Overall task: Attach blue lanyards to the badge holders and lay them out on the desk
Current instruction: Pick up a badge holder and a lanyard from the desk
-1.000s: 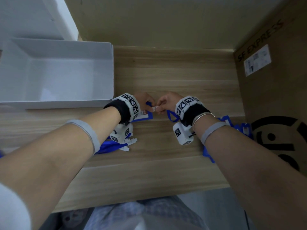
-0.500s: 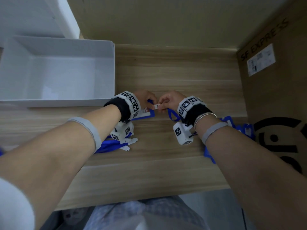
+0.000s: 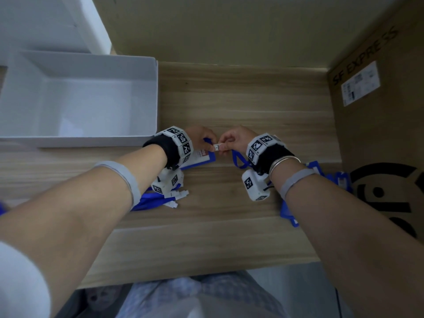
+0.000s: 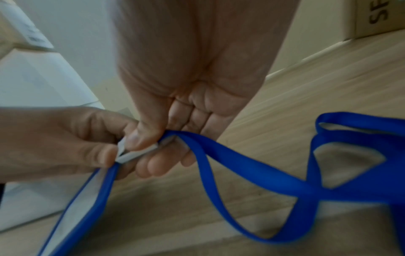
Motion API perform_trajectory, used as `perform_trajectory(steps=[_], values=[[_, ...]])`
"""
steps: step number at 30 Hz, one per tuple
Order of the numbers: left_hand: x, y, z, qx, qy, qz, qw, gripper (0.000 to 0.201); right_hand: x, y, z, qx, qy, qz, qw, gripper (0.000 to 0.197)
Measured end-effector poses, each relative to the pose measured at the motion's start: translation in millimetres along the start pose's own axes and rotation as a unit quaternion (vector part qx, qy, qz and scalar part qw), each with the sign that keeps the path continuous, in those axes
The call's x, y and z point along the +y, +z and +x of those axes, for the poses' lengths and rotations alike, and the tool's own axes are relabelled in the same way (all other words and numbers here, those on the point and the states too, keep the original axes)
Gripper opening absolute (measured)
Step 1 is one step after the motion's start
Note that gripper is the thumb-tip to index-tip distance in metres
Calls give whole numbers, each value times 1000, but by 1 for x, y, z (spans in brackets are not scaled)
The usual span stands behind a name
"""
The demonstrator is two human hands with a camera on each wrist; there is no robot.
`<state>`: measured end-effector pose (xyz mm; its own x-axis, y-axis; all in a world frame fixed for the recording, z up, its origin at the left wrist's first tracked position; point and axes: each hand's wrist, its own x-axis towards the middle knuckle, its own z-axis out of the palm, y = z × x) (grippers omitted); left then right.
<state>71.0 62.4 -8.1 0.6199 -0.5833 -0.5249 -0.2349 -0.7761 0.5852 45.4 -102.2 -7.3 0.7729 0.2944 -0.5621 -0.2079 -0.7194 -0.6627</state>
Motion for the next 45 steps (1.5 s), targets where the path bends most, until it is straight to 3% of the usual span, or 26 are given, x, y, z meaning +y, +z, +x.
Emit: perform_trajectory(steps=[7, 16, 18, 20, 23, 27, 31, 33, 35, 40, 43, 45], values=[[-8, -4, -2, -6, -59, 2, 998, 45, 1, 1, 1, 15, 32, -3, 999, 10], [-1, -6, -1, -1, -81, -13, 997, 30, -14, 3, 7, 33, 94, -112, 989, 17], [-4, -7, -1, -12, -86, -9, 996, 26, -19, 1, 9, 81, 117, -49, 989, 10], [-7, -8, -2, -22, -96, -9, 995, 25, -28, -3, 14, 150, 118, 97, 977, 3], [-6, -8, -4, -14, -101, -8, 995, 34, -50, -17, 16, 185, 39, 234, 954, 12], [-6, -8, -6, -8, -90, -6, 996, 28, -83, -36, 7, 198, -39, 291, 935, 13], [-8, -7, -7, -4, -102, 10, 995, 35, -59, -37, 7, 207, 55, 196, 957, 24], [-6, -6, -7, -6, -106, 21, 994, 39, -38, -33, 3, 144, 115, 44, 982, 28], [-4, -5, -8, -4, -111, 30, 993, 39, -22, -25, -7, 76, 159, -82, 981, 30], [-13, 4, -5, 0, -134, 20, 991, 22, -7, -1, -24, 12, 157, -213, 964, 35], [-18, 10, -3, 9, -156, 23, 987, 32, -4, 11, -20, 16, 145, -224, 964, 35], [-17, 11, -7, 5, -163, 15, 987, 24, -5, 19, -17, 23, 142, -251, 957, 34]])
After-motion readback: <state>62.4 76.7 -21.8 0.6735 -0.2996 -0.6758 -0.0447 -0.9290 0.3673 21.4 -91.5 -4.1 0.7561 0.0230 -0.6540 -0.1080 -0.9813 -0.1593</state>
